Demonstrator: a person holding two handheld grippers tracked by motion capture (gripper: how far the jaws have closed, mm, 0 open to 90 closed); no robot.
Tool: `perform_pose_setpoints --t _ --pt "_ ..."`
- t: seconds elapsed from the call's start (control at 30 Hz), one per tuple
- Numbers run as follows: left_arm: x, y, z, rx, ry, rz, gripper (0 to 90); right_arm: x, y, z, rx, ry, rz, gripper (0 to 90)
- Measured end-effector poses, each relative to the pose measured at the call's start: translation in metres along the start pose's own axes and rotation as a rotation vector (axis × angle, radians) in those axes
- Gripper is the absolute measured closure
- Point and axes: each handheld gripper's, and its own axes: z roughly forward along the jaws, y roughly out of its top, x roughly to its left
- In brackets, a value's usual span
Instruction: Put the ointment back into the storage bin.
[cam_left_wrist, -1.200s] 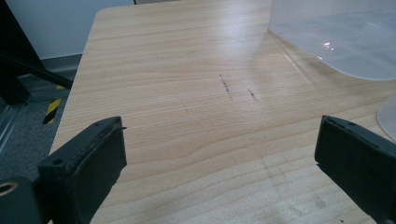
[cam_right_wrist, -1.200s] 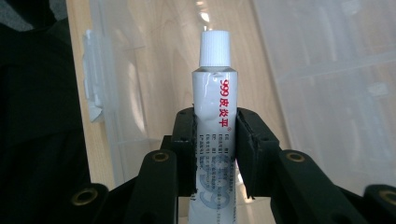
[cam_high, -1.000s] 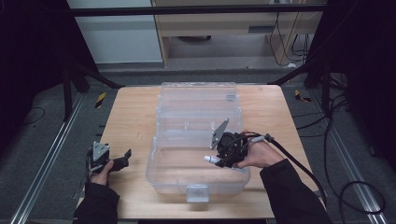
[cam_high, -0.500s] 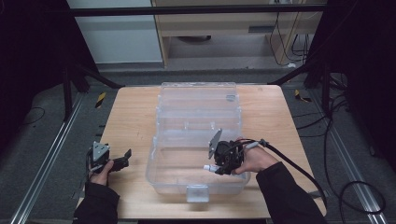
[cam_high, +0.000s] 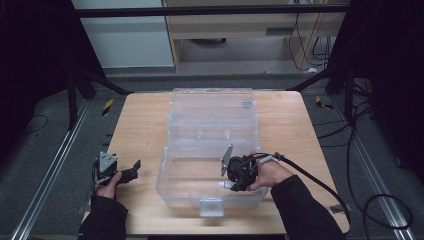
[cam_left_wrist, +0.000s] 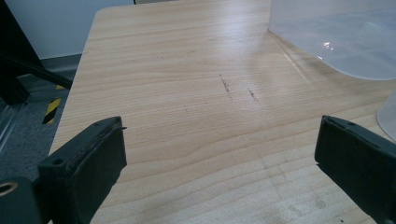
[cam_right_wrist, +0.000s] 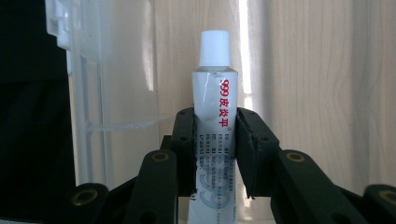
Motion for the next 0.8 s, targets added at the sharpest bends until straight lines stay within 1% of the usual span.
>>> perform_pose_setpoints --t 0.23,0.33,0.37,0.4,0.5,0.53,0.67,0.73,0.8 --pt "0.0 0.0 0.0 0.0 0.0 0.0 1.5 -0.002 0.001 0.008 0.023 0.009 -0.009 69.8" --pt "0.0 0.0 0.0 0.0 -0.001 -0.001 1.5 -0.002 0.0 0.013 0.021 0.011 -0.003 69.7" --pt "0.0 0.0 0.0 0.0 0.0 -0.001 1.5 -0.003 0.0 0.014 0.026 0.01 -0.009 69.7" --pt "0.0 0.0 0.0 0.0 0.0 0.0 1.5 -0.003 0.0 0.015 0.029 0.012 -0.005 69.7" --pt "0.0 0.0 0.0 0.0 0.0 0.0 1.5 -0.004 -0.001 0.018 0.025 0.01 -0.009 69.7" --pt "0.0 0.0 0.0 0.0 -0.001 0.0 1.5 -0.004 0.0 0.019 0.029 0.011 -0.004 69.7" --pt "0.0 0.0 0.0 0.0 -0.001 -0.001 1.5 -0.005 -0.001 0.024 0.034 0.01 -0.012 69.7" --pt "0.0 0.0 0.0 0.0 -0.001 -0.001 1.5 -0.005 0.0 0.027 0.045 0.01 -0.004 69.7" --pt "0.0 0.0 0.0 0.0 -0.001 -0.001 1.5 -0.005 0.0 0.029 0.049 0.012 -0.007 69.7"
